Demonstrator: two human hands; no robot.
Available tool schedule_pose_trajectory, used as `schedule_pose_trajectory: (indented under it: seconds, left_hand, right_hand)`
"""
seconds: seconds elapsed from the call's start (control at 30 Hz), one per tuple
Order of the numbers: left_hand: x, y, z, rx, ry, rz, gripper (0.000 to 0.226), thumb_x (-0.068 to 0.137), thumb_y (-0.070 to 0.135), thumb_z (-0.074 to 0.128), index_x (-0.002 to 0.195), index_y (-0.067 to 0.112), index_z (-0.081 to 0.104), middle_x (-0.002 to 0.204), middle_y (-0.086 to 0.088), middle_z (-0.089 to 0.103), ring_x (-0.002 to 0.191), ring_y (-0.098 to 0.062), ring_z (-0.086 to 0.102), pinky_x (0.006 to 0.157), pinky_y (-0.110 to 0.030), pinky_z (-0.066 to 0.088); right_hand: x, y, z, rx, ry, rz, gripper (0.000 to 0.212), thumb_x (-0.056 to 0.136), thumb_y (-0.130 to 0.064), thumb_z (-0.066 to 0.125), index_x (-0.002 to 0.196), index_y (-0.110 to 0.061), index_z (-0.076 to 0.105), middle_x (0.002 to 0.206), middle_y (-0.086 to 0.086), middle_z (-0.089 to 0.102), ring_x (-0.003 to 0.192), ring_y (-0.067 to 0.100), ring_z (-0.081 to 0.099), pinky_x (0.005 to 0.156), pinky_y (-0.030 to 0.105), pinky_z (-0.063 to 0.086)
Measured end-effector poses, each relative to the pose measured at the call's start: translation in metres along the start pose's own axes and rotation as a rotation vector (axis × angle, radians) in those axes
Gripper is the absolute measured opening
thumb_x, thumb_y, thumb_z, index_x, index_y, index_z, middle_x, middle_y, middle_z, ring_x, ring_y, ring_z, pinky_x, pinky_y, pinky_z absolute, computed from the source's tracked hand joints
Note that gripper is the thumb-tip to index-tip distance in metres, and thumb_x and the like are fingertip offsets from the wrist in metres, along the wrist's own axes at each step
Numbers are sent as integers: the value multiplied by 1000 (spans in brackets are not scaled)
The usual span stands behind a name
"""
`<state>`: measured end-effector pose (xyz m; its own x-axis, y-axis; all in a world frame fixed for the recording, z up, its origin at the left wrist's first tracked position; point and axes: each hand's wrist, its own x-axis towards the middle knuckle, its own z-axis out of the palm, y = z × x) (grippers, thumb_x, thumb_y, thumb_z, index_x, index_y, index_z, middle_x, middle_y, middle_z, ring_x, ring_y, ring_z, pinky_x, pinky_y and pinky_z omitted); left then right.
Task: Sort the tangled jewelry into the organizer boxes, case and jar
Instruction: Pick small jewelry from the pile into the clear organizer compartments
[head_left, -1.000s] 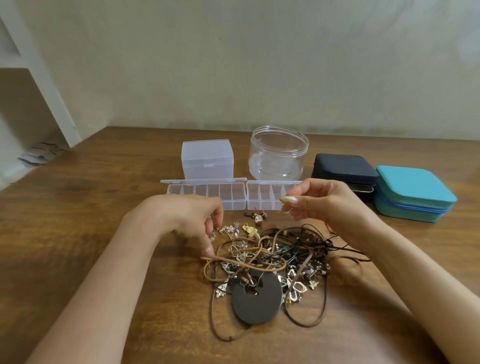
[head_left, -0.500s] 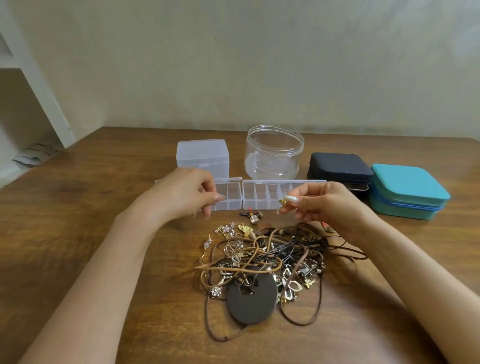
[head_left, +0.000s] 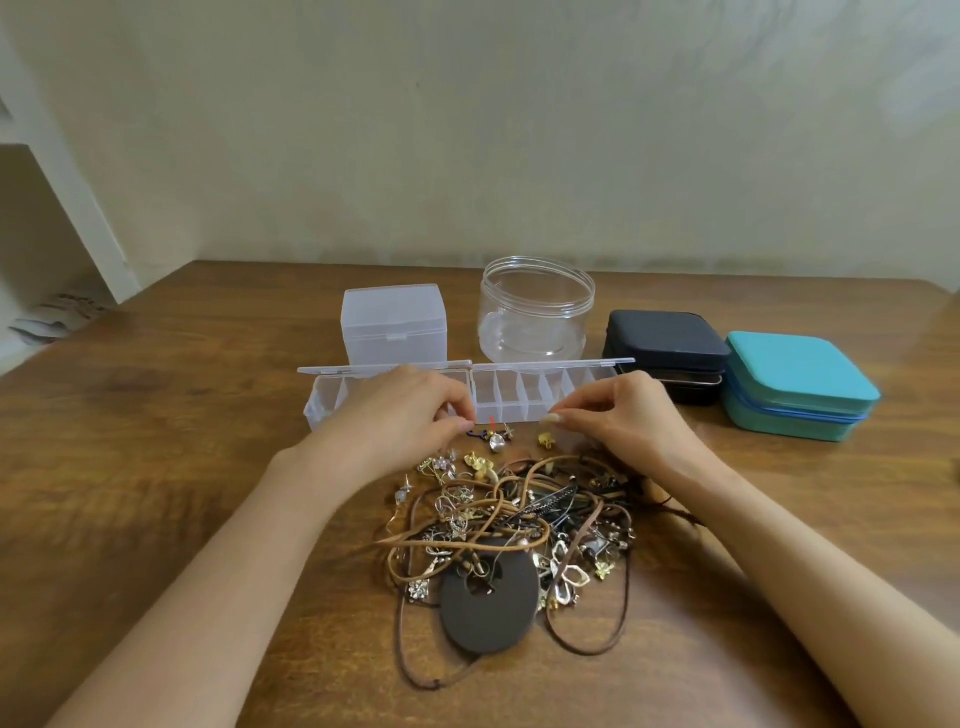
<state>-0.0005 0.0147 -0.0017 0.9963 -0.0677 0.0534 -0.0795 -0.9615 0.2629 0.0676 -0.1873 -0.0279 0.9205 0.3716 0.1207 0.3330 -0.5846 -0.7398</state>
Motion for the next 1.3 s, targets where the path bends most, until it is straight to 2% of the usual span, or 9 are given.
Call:
schedule_pose_trajectory:
  seconds: [0.13,0.2,0.33,0.43,0.67,0.73,0.9,1.1,1.3]
  left_hand:
    - [-2,-4,-2,40,-115,-16,33,81,48,66,110,32,60,79,15,58,79,-2,55,80,-29,49]
    - [-4,-2,-3,-31,-163,-3,43,72,57,69,106,32,55,83,14,59,79,-1,55,76,-26,49]
    - [-7,6,-4,-106,-208,52,51,70,57,71,109,33,49,95,16,55,63,6,48,56,-14,32]
    - [-8,10,-1,-107,-250,122,57,73,53,72,117,33,43,103,19,47,65,22,43,55,-12,32]
    - [-12,18,5,-127,-352,235,76,68,53,75,128,35,32,103,26,34,73,27,37,58,-4,35]
    - [-13,19,4,-140,-369,257,74,70,50,75,128,37,32,103,29,33,75,30,34,61,-1,35]
    - [-13,31,5,-150,-235,360,52,81,46,65,126,38,40,106,30,35,94,7,44,77,-11,40]
    - [-11,31,18,-82,-284,406,70,77,40,71,135,31,33,123,17,32,113,6,26,90,-3,25]
    - [-9,28,18,-24,-312,380,76,74,43,72,137,32,30,122,16,27,113,4,23,96,-11,23]
  right_hand:
    - [1,-2,-20,-18,51,-64,3,79,-27,74,81,-25,74,61,-5,65,54,2,57,60,21,48]
    - [0,-2,-30,-75,-67,-75,7,76,-27,76,79,-23,71,63,-4,65,53,-2,56,60,19,44]
    - [-3,-4,-37,-174,-415,-42,19,72,-29,80,85,-25,67,75,-3,67,59,-5,56,53,11,41]
    - [-5,-4,-41,-261,-512,-34,27,73,-25,80,94,-30,62,81,-4,63,65,-2,54,56,13,39]
    - [-14,-8,-55,-344,-725,70,60,69,-22,82,116,-33,46,99,-3,59,82,6,55,68,17,41]
    - [-15,-8,-60,-318,-715,56,56,71,-22,81,114,-35,48,96,-4,60,78,4,57,65,17,43]
    - [-15,-7,-60,-349,-697,-27,42,79,-19,75,111,-40,57,89,-5,60,74,2,57,61,16,43]
    - [-13,-8,-61,-306,-525,-71,24,76,-14,77,83,-27,58,79,-7,60,63,-6,55,55,14,41]
    - [-13,-5,-71,-111,-449,-64,14,80,-1,71,84,-10,61,72,-1,65,60,6,63,55,17,49]
